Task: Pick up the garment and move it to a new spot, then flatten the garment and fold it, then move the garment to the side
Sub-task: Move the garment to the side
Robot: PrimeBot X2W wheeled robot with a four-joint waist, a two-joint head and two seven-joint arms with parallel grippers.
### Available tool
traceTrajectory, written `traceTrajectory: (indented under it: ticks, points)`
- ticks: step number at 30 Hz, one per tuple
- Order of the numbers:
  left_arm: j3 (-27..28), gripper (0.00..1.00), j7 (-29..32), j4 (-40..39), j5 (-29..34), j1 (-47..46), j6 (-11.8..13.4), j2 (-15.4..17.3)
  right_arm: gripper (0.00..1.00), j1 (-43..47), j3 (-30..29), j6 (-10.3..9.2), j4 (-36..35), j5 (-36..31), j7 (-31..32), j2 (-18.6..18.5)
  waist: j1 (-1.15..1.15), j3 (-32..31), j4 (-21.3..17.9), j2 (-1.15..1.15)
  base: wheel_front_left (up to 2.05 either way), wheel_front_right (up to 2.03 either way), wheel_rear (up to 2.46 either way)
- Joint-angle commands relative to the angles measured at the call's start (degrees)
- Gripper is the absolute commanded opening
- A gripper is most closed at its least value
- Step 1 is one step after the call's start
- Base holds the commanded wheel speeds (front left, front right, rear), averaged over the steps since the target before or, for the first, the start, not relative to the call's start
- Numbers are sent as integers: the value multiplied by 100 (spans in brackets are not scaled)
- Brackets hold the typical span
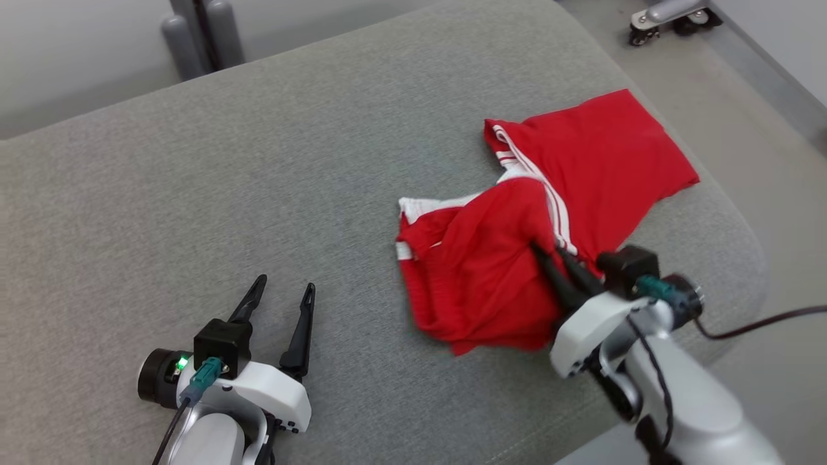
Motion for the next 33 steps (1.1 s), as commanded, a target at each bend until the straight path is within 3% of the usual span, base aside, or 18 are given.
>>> traceTrajectory:
  ticks: [1, 13, 20, 22, 23, 29, 33]
  points:
    - [33, 100, -8, -34, 54, -75, -16, 41, 0, -140, -40, -2, 49, -120, 1, -128, 0, 69, 114, 0, 0, 0, 0]
    - [55, 100, -7, -86, 133, -153, -88, 36, 0, -1683, -669, -2, 1625, -1230, 44, -1353, 0, 337, 1256, 0, 0, 0, 0]
    - [31, 100, -6, -98, 87, -175, -72, 36, 0, -2066, -1477, -3, 2523, -1694, 25, -2010, 0, 436, 1691, 0, 0, 0, 0]
    - [53, 100, -4, -110, 88, -186, -55, 36, 52, -2125, -1810, -3, 2662, -1857, 16, -2168, 0, 455, 1742, 0, 0, 0, 0]
    - [64, 100, -4, -112, 88, -187, -48, 37, 100, -2134, -1971, -3, 2727, -1957, 15, -2229, 0, 467, 1760, 0, 0, 0, 0]
    - [123, 100, -4, -139, 69, -200, -2, 36, 100, -2041, -3191, -2, 2497, -2505, -11, -2294, 0, 453, 1822, 0, 0, 0, 0]
    - [193, 100, -4, -172, 52, -174, 62, 38, 100, -1734, -3751, -2, 1589, -2759, -7, -1734, 0, 367, 1855, 0, 0, 0, 0]
